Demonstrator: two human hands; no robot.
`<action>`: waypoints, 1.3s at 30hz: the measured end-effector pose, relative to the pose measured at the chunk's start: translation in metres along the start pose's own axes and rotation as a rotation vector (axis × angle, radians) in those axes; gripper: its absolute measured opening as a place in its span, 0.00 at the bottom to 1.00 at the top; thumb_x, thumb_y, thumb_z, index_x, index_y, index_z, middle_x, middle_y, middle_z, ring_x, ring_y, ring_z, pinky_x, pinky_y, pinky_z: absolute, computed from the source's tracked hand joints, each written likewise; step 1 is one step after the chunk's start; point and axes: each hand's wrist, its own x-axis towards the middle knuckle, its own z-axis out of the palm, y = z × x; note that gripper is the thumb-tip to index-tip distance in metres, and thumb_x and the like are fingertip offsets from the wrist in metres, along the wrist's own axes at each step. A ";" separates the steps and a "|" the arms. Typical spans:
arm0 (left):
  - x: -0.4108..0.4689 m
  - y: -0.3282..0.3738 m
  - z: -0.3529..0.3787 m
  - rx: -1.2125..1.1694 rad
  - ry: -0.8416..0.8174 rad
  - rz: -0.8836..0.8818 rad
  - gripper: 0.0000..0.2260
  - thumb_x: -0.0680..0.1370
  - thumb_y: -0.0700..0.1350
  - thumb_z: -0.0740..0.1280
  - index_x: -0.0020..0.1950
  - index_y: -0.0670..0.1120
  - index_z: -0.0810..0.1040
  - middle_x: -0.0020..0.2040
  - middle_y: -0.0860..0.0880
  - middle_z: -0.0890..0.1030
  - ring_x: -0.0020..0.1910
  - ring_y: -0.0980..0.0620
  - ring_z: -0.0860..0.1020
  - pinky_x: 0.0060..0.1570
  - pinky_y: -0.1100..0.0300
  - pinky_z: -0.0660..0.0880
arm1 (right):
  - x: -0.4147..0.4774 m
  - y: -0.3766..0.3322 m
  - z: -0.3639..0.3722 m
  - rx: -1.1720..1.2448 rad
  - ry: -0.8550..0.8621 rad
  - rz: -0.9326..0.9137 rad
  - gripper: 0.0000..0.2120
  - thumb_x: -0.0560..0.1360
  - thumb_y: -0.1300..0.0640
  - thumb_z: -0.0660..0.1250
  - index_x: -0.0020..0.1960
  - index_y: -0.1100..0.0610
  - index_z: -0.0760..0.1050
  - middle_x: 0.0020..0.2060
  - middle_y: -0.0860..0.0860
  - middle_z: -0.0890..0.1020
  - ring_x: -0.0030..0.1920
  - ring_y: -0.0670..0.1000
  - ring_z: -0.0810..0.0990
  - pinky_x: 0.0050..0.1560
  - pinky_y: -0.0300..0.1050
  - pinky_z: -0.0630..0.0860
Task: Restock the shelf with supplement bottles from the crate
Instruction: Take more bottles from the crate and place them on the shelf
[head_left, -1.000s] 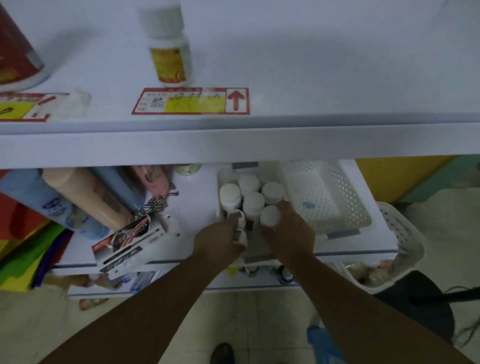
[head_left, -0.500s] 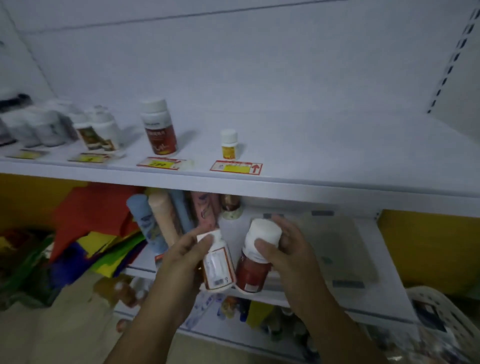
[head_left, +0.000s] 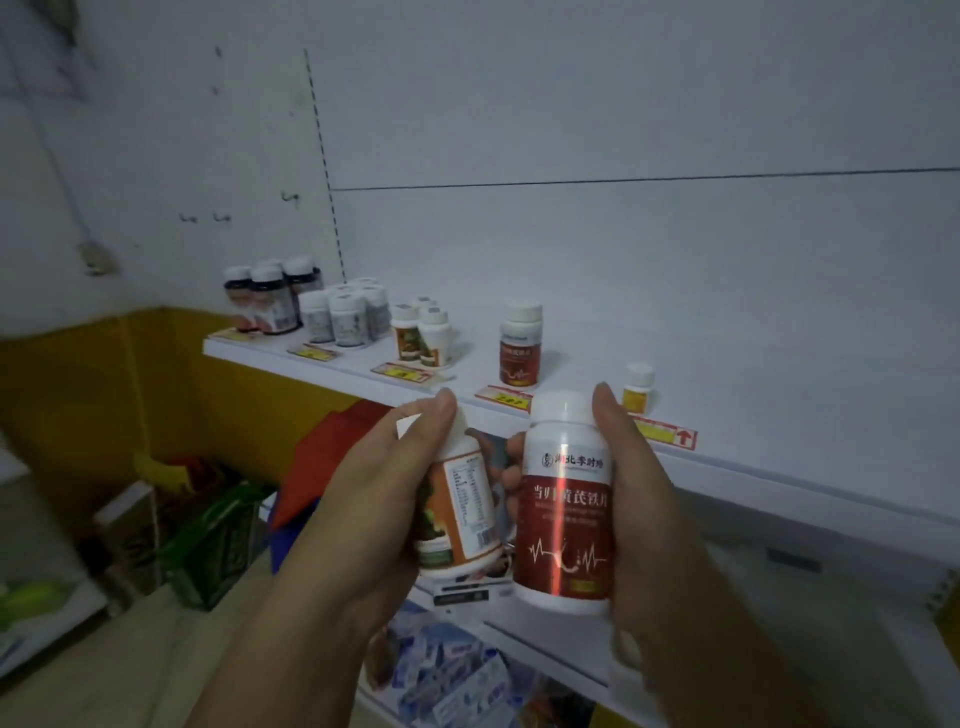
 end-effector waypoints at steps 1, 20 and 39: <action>0.001 0.005 -0.006 0.002 -0.021 -0.004 0.21 0.61 0.59 0.70 0.45 0.45 0.82 0.42 0.42 0.85 0.38 0.45 0.84 0.36 0.53 0.81 | 0.004 0.001 0.007 -0.052 0.018 -0.016 0.41 0.51 0.36 0.72 0.57 0.60 0.77 0.38 0.58 0.84 0.33 0.54 0.83 0.34 0.45 0.78; 0.131 0.072 -0.082 0.326 -0.300 0.223 0.21 0.58 0.57 0.71 0.47 0.49 0.81 0.41 0.52 0.86 0.39 0.57 0.84 0.33 0.67 0.78 | 0.076 -0.040 0.060 -0.750 0.587 -0.710 0.27 0.53 0.28 0.66 0.44 0.44 0.78 0.40 0.46 0.85 0.39 0.48 0.85 0.37 0.45 0.80; 0.280 0.087 -0.056 0.611 -0.194 0.236 0.20 0.60 0.58 0.69 0.47 0.50 0.81 0.48 0.50 0.83 0.48 0.51 0.81 0.42 0.59 0.77 | 0.176 -0.119 -0.044 -1.512 0.603 -0.309 0.17 0.65 0.42 0.72 0.49 0.49 0.76 0.44 0.44 0.80 0.43 0.42 0.77 0.37 0.37 0.73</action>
